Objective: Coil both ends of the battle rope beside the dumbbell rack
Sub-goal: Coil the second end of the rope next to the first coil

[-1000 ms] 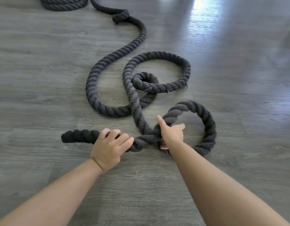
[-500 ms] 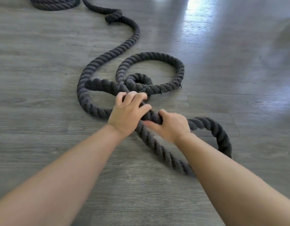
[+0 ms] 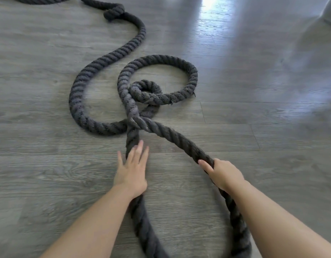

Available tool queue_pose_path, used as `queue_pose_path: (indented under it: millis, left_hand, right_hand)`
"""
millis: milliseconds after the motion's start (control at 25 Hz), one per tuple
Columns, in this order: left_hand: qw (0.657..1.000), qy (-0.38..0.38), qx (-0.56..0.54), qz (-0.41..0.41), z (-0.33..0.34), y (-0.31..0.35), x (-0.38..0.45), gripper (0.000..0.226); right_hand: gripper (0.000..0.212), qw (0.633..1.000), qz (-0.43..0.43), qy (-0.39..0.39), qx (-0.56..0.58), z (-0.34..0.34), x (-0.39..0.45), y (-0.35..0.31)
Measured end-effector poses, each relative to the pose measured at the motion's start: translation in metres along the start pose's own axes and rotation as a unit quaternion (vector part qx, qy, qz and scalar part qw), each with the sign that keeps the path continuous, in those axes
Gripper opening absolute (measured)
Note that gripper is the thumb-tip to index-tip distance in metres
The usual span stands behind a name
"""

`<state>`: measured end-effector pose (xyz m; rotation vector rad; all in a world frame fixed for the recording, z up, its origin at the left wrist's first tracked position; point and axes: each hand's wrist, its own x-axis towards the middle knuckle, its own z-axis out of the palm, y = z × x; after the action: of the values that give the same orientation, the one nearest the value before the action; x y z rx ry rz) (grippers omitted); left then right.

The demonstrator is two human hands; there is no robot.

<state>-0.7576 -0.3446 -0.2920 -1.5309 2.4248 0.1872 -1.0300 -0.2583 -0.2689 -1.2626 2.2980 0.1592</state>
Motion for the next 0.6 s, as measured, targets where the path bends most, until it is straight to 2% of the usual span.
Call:
queue_pose_path:
  millis: [80, 120, 160, 240, 320, 440, 600]
  left_hand:
    - [0.995, 0.024, -0.040, -0.094, 0.008, -0.015, -0.006, 0.116]
    - [0.990, 0.033, -0.064, -0.118, 0.013, -0.018, -0.006, 0.118]
    - [0.988, 0.041, -0.083, -0.125, 0.017, -0.019, -0.006, 0.116]
    - [0.989, 0.054, -0.081, -0.112, 0.020, -0.016, -0.004, 0.106]
    - [0.992, 0.056, -0.066, -0.094, 0.021, -0.017, -0.005, 0.101]
    - [0.996, 0.045, -0.036, -0.066, 0.022, -0.036, -0.007, 0.100]
    - [0.996, 0.031, -0.076, -0.037, 0.022, -0.067, -0.010, 0.100]
  right_hand:
    - [0.055, 0.994, -0.007, 0.023, -0.105, 0.002, -0.001, 0.016]
    - [0.051, 0.994, -0.022, 0.033, -0.106, 0.001, 0.000, 0.018]
    - [0.058, 0.995, -0.043, 0.035, -0.086, 0.001, 0.003, 0.013]
    - [0.092, 0.995, -0.078, 0.011, -0.056, 0.002, 0.013, -0.013]
    - [0.104, 0.997, -0.059, 0.006, -0.041, 0.007, 0.023, -0.052]
    - [0.092, 0.999, -0.026, 0.015, -0.039, 0.015, 0.028, -0.095]
    - [0.064, 0.993, -0.109, 0.044, 0.002, 0.033, 0.018, -0.093]
